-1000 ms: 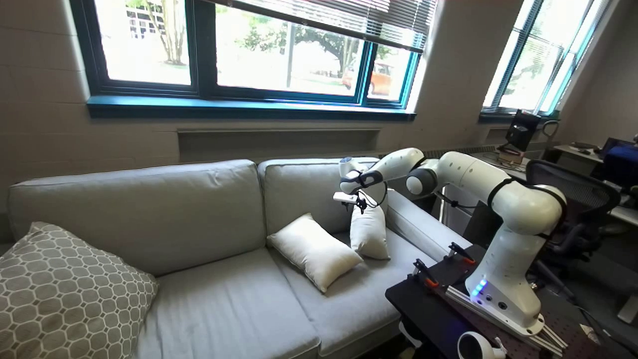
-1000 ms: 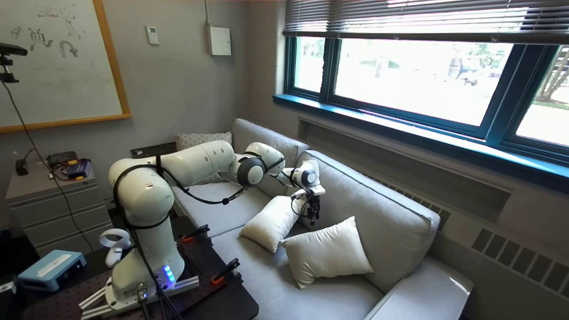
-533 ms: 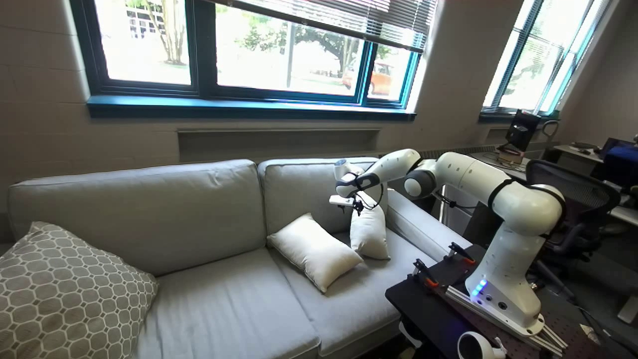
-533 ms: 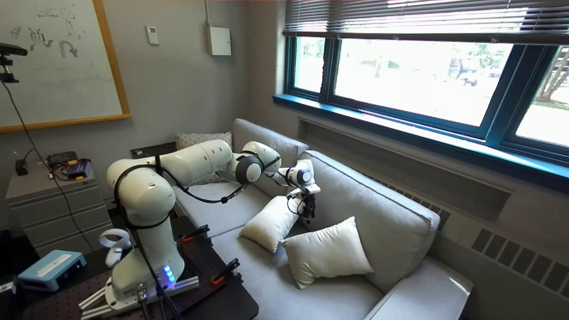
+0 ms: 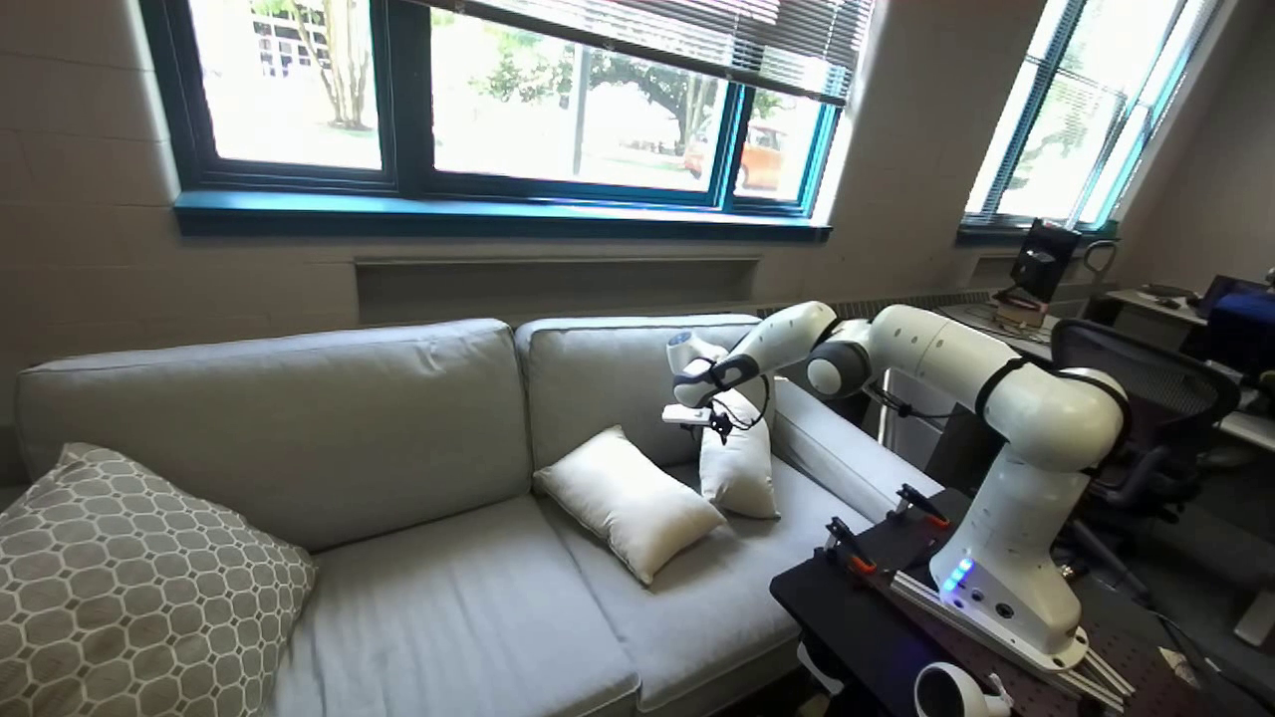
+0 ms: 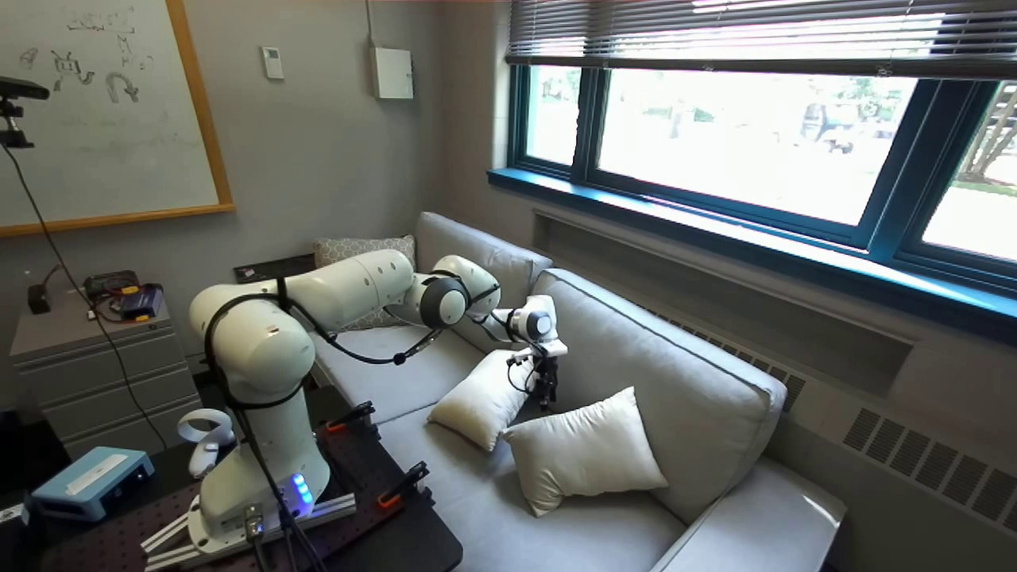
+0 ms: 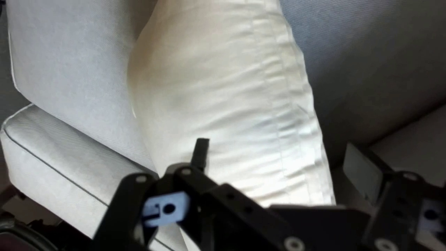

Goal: Arrange the pillows to the right

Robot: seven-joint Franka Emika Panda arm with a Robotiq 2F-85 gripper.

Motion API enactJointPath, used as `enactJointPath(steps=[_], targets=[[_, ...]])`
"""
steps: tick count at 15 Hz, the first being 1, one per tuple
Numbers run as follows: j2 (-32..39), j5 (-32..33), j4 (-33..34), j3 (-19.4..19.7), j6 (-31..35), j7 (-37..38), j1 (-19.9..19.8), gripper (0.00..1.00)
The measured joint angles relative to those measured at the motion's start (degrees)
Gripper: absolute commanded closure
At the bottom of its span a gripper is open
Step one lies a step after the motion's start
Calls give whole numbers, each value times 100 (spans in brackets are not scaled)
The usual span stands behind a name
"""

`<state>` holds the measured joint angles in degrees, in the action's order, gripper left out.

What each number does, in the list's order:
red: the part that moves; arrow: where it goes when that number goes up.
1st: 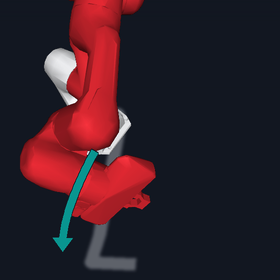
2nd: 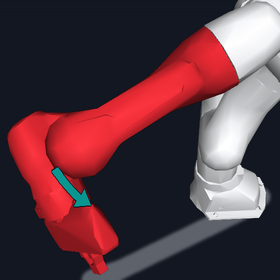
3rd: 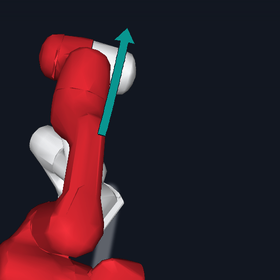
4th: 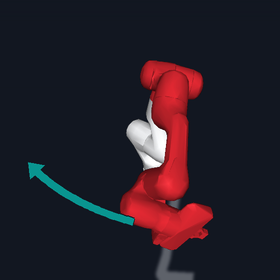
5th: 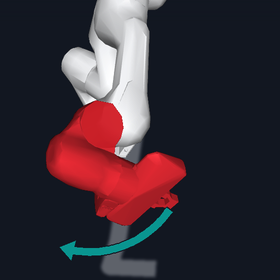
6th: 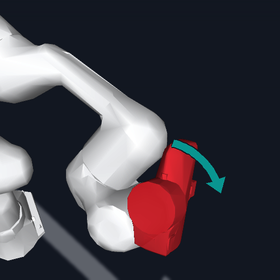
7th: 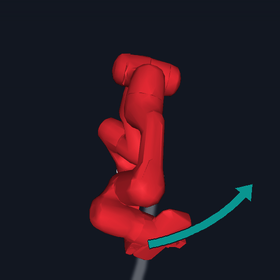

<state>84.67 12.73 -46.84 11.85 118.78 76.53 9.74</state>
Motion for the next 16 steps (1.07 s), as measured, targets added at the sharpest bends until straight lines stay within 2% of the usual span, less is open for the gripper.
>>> enactJointPath(steps=[13, 14, 15, 16], targets=[[14, -22, -546, 7, 3, 2, -168, 0], [13, -26, -557, 7, 3, 4, -181, 25], [13, -29, -566, 7, 3, 5, -191, 25], [13, -30, -574, 7, 4, 9, -197, 33]])
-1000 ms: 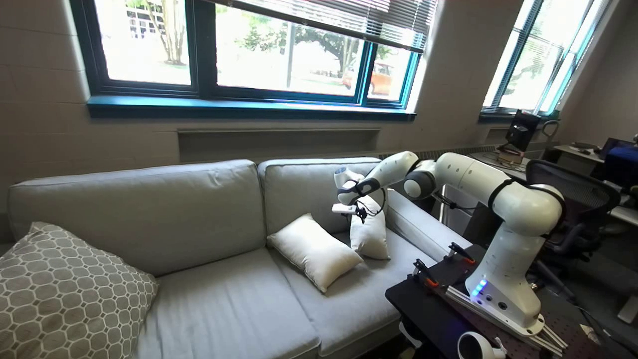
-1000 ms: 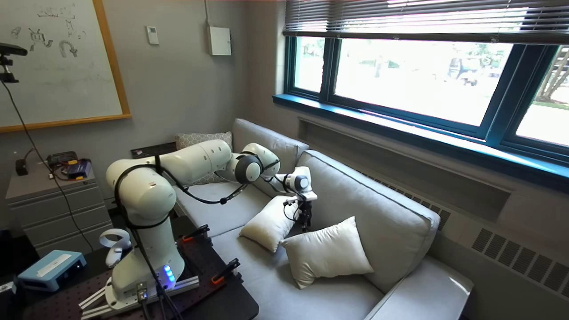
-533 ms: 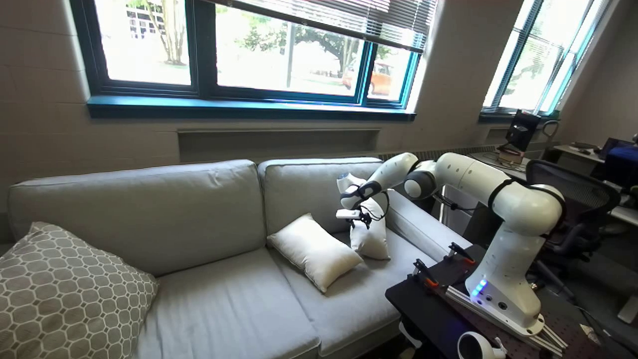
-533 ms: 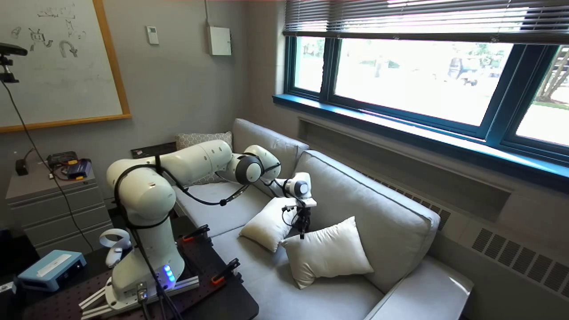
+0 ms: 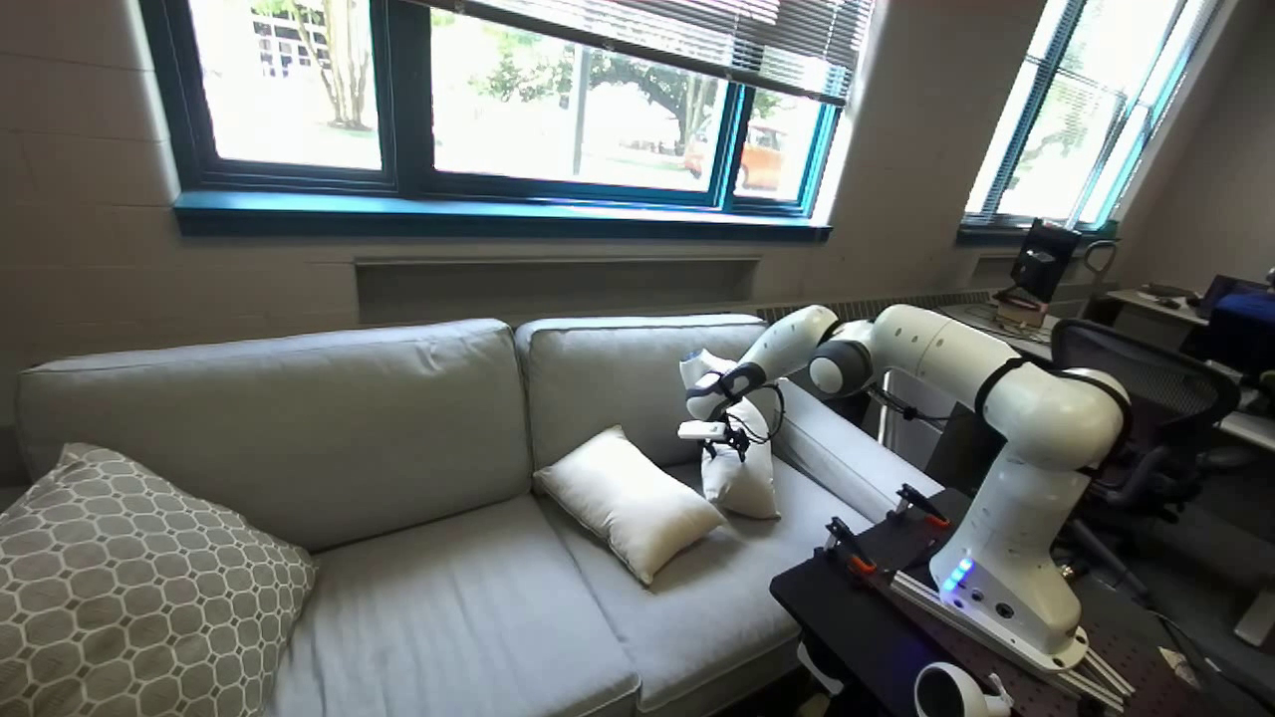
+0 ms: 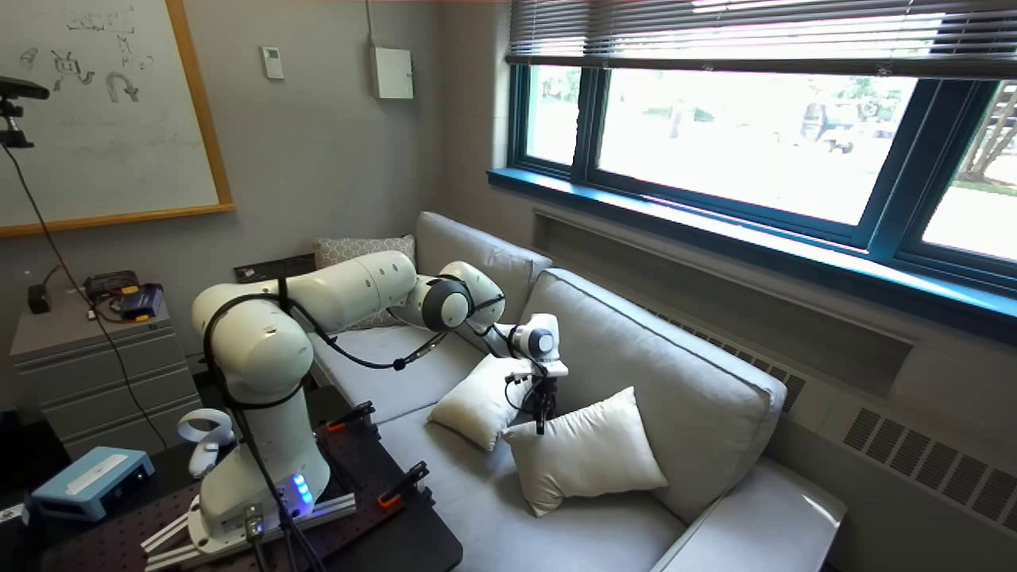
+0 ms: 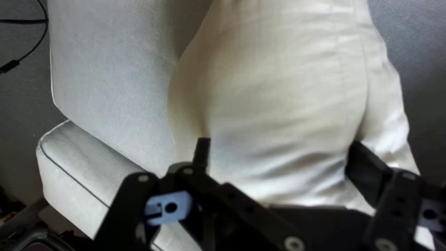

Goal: Arrange the pillows to the right

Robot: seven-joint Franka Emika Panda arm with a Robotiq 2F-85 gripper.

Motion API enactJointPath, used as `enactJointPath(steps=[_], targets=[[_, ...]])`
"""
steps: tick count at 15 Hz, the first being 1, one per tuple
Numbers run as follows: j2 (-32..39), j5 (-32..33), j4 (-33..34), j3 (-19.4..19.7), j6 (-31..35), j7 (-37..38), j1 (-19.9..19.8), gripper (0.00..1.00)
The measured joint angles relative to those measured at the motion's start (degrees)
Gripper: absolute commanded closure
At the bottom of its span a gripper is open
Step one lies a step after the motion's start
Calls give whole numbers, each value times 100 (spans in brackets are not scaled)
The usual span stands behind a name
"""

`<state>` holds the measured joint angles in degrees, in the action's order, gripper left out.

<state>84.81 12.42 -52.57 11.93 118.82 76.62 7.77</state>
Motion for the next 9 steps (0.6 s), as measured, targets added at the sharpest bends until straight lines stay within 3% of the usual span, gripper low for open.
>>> enactJointPath(steps=[8, 9], targets=[[-1, -7, -3, 5, 40, 264, -8, 94], [-2, -7, -3, 7, 41, 306, -9, 98]])
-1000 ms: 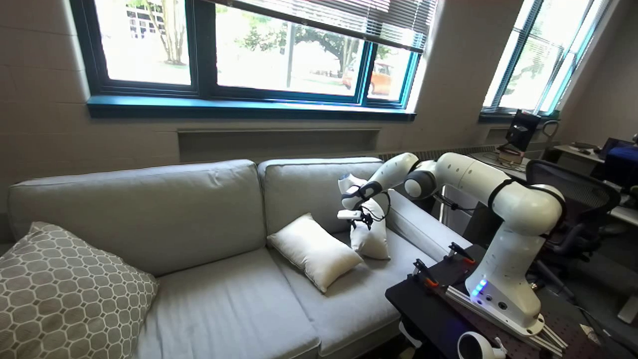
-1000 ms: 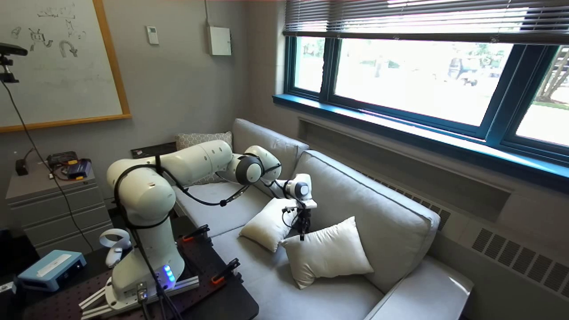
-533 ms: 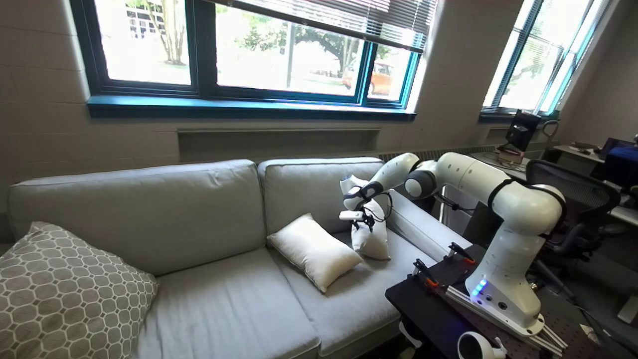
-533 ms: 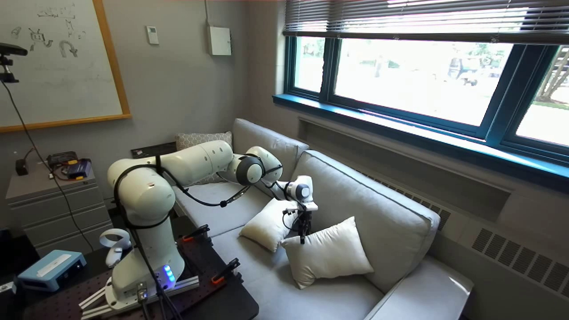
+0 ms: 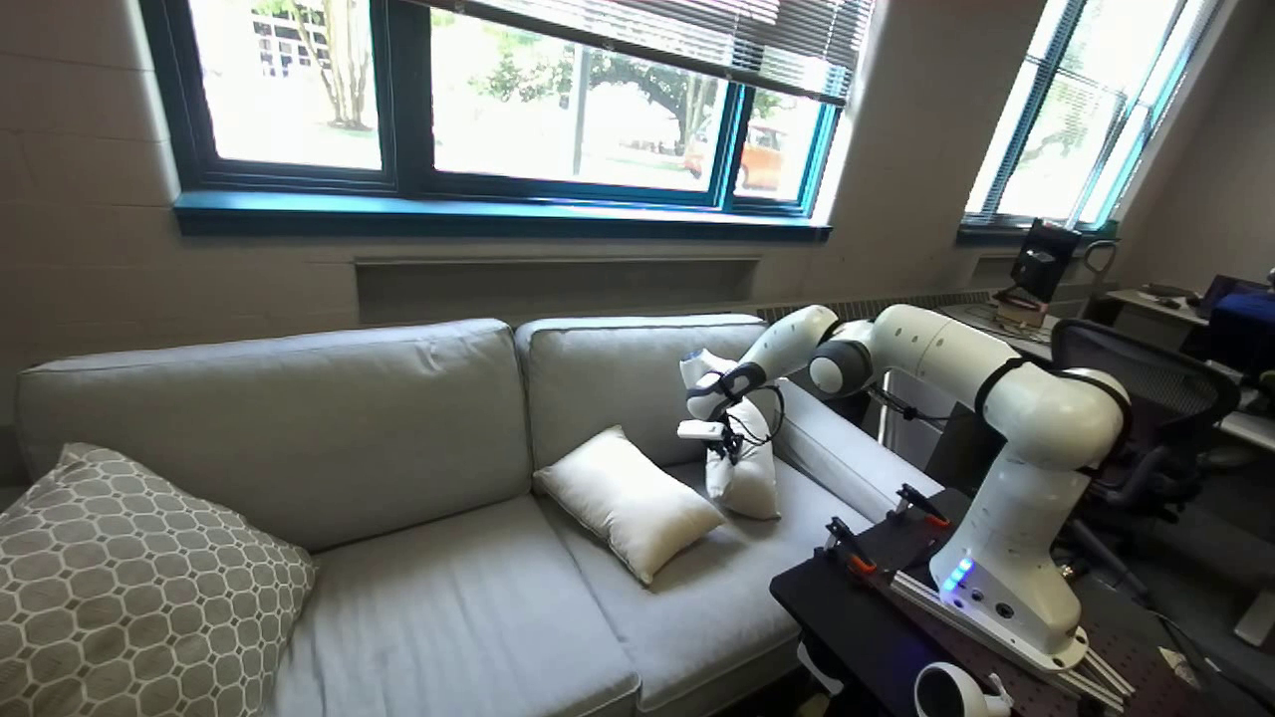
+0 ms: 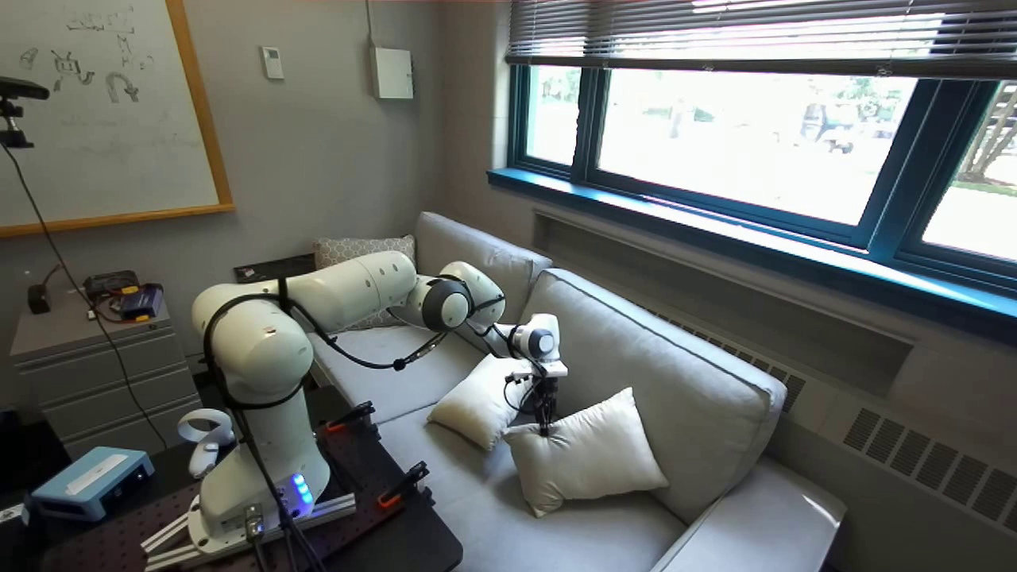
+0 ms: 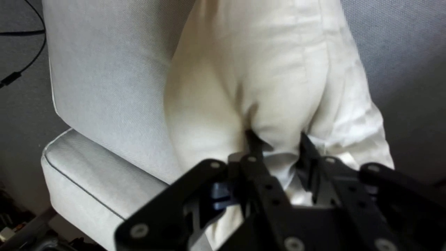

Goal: Arrange the pillows to the right

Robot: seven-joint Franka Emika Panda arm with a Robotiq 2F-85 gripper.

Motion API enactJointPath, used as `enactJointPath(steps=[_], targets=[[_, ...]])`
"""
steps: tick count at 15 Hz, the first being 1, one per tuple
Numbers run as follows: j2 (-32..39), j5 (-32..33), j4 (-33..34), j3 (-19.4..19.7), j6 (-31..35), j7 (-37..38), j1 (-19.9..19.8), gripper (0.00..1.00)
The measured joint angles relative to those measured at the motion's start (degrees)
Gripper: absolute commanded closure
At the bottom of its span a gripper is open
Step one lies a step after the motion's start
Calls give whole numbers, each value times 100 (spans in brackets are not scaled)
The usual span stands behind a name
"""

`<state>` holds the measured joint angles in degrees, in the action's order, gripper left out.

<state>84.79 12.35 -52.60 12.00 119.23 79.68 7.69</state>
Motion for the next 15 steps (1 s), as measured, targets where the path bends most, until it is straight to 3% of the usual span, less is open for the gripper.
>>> enactJointPath(steps=[5, 11, 15], targets=[[-31, -47, 58, 49, -16, 311, -53, 99], [-150, -422, 457, 181, -129, 1151, -386, 99], [-698, -635, 143, 254, 231, 1698, -517, 99]])
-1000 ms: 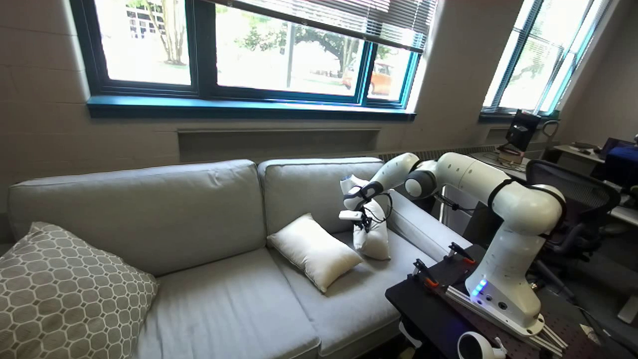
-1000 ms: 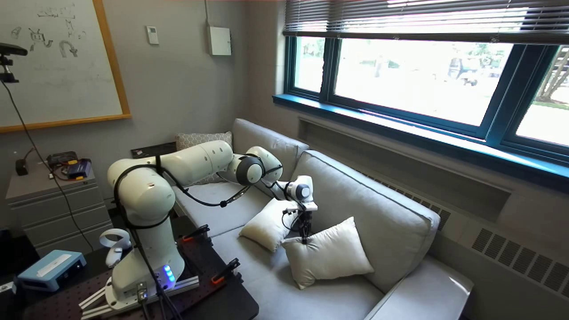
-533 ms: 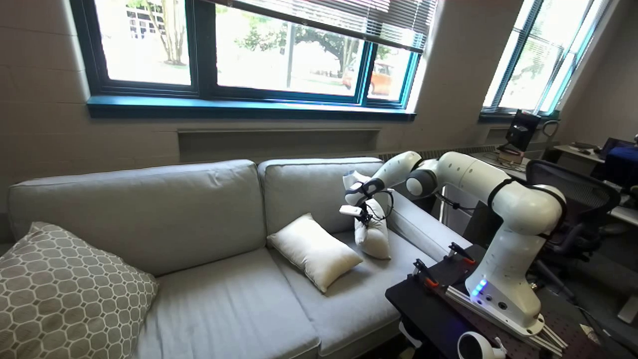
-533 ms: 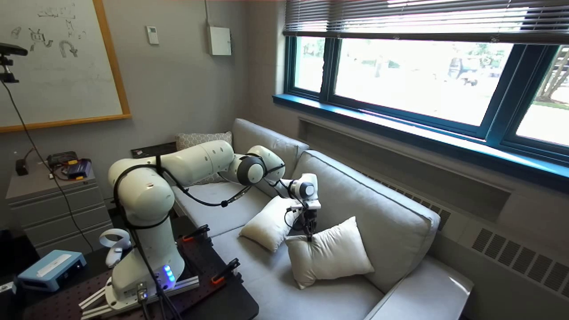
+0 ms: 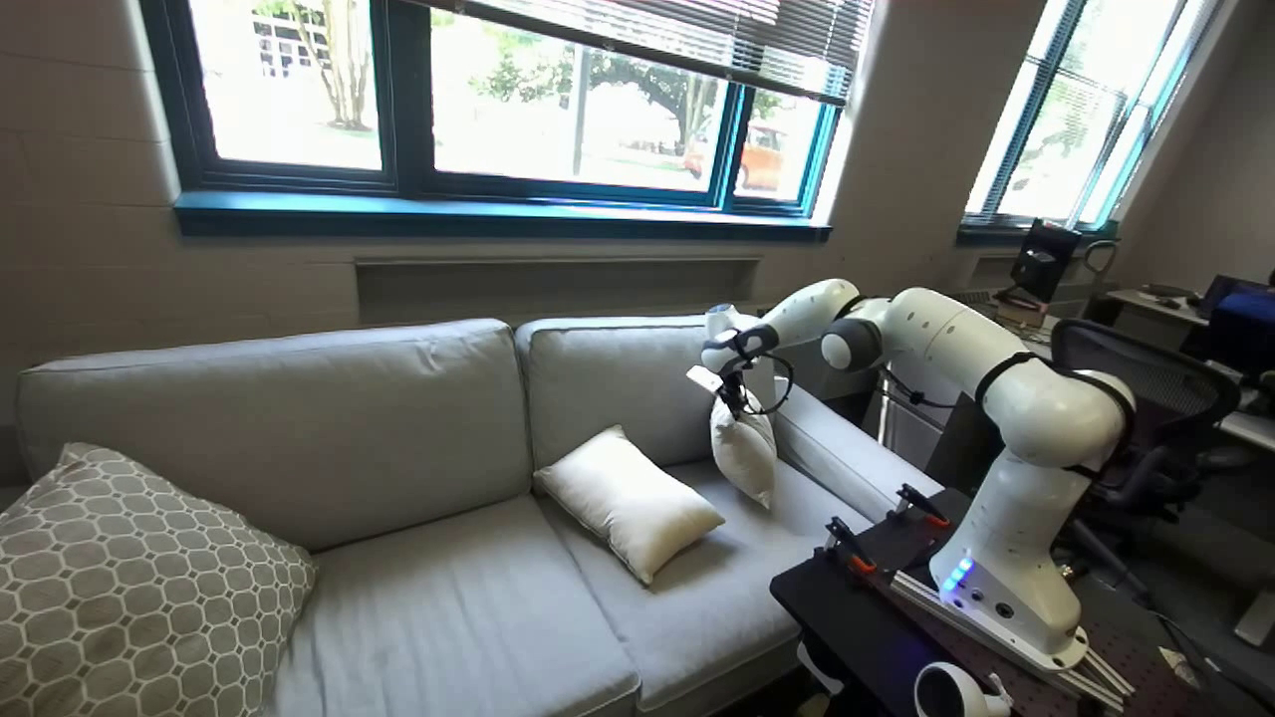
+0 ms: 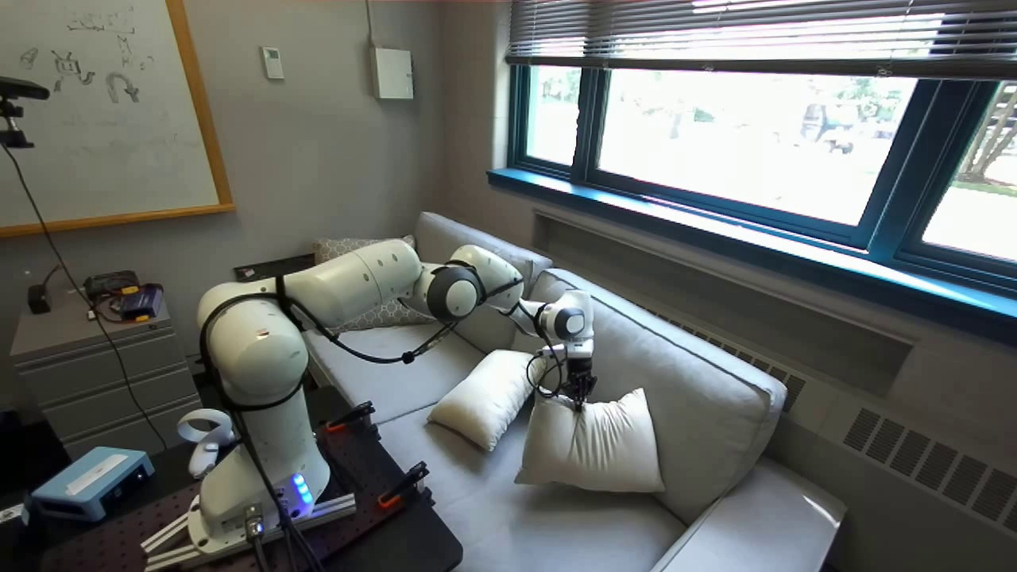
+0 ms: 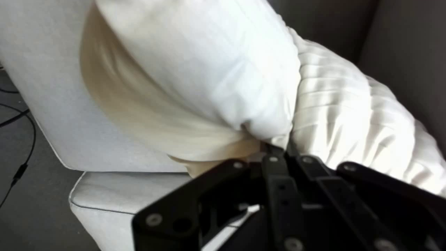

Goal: Arrange the pillows to the right

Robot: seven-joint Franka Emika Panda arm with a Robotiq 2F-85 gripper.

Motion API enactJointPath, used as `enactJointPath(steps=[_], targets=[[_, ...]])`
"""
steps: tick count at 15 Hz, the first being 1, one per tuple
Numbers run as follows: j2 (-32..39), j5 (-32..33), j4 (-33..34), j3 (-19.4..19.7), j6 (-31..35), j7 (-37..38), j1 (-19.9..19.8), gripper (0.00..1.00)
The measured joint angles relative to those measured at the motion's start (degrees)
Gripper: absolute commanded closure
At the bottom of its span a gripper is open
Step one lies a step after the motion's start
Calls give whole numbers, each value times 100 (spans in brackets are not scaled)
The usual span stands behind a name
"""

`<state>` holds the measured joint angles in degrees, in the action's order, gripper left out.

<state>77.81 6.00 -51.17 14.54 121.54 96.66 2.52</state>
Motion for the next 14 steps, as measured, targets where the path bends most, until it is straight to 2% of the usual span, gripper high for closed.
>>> enactJointPath(steps=[5, 9, 11, 14], targets=[[-942, -244, -1417, -28, 1659, -50, -308, 99], [-1243, -323, -2483, -298, 3019, -1203, -852, 99], [-1261, -296, -2767, -192, 3135, -1780, -914, 99], [-1235, -193, -3058, 373, 3056, -2183, -716, 99]])
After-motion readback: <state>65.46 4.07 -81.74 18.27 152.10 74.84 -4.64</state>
